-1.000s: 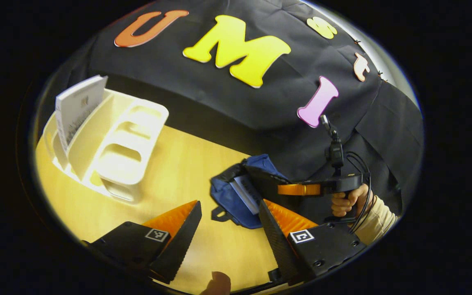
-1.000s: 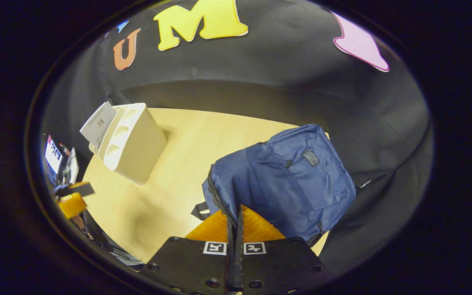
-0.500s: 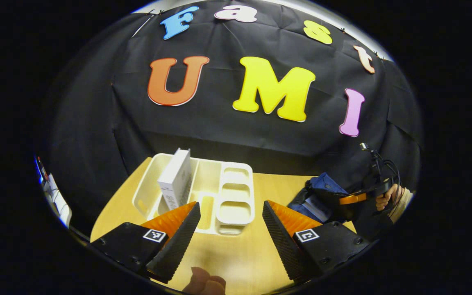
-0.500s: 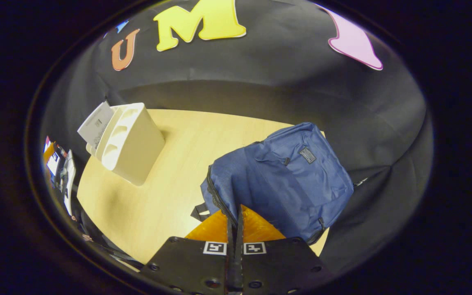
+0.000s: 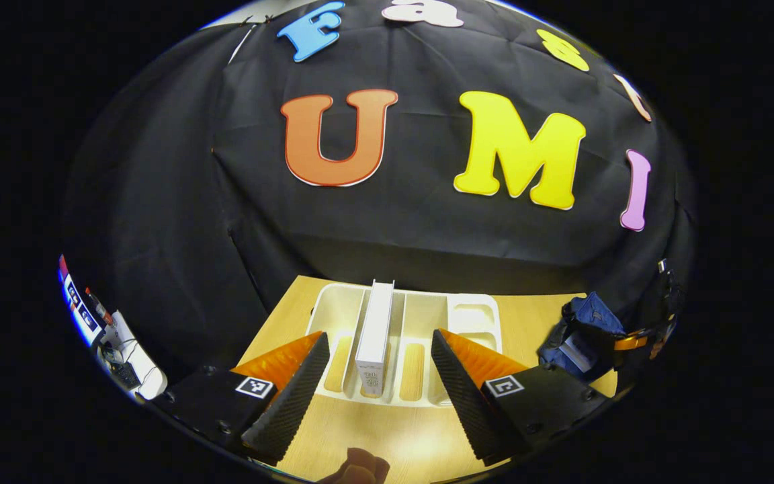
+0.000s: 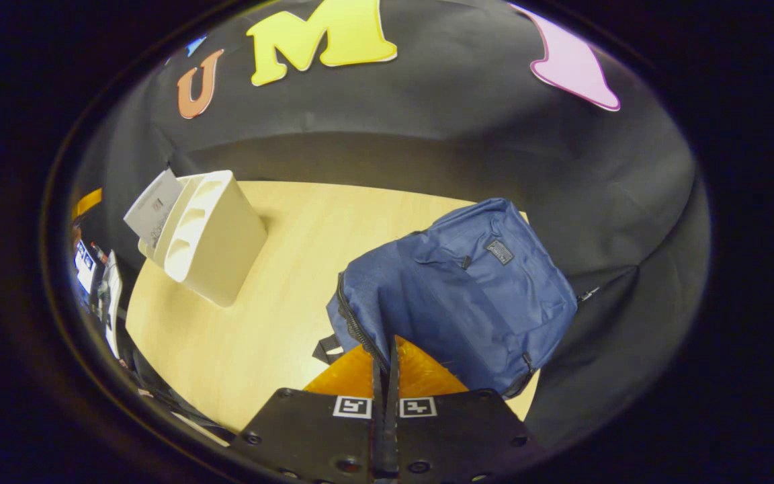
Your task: Open the schoolbag, grab two books from the bookshelf and put them into the schoolbag.
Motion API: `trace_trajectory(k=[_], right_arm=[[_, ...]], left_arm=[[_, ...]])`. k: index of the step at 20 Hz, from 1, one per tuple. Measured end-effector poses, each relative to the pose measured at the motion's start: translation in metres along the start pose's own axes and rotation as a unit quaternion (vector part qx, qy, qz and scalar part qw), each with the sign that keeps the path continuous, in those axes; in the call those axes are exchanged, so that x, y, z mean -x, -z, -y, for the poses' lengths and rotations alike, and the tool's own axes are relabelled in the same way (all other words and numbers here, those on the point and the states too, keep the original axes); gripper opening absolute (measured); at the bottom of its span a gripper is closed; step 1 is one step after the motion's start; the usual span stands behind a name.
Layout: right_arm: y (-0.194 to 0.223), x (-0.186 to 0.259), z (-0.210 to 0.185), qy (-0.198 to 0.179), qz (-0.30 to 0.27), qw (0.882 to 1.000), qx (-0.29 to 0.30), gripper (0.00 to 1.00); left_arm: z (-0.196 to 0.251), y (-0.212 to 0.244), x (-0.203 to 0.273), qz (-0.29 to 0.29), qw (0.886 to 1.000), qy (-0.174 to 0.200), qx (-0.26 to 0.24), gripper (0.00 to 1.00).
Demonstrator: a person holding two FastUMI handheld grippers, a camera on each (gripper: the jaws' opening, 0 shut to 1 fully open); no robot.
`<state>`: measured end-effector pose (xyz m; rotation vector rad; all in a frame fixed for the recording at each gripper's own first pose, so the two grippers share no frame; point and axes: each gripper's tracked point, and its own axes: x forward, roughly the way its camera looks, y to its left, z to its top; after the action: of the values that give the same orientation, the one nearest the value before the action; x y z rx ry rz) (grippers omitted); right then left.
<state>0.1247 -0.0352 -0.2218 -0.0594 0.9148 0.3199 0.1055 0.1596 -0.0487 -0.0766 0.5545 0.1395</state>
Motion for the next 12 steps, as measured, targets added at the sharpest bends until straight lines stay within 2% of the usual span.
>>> trace_trajectory(k=[3, 6, 9, 12], right_arm=[[0.004, 0.000, -0.001, 0.004, -0.011, 1.000, 0.005, 0.00], [0.003, -0.001, 0.002, 0.009, -0.019, 1.000, -0.014, 0.01], [0.004, -0.001, 0.001, 0.009, -0.023, 1.000, -0.013, 0.01], [0.005, 0.000, -0.002, 0.012, -0.017, 0.999, 0.027, 0.01]], left_arm=[[-0.007, -0.005, -0.039, -0.044, 0.999, 0.011, -0.005, 0.98], [-0.012, -0.003, -0.069, -0.083, 0.996, 0.019, -0.009, 1.00], [-0.008, 0.009, -0.088, -0.123, 0.991, 0.033, -0.037, 0.98], [-0.009, 0.018, -0.106, -0.155, 0.986, 0.028, -0.060, 0.98]])
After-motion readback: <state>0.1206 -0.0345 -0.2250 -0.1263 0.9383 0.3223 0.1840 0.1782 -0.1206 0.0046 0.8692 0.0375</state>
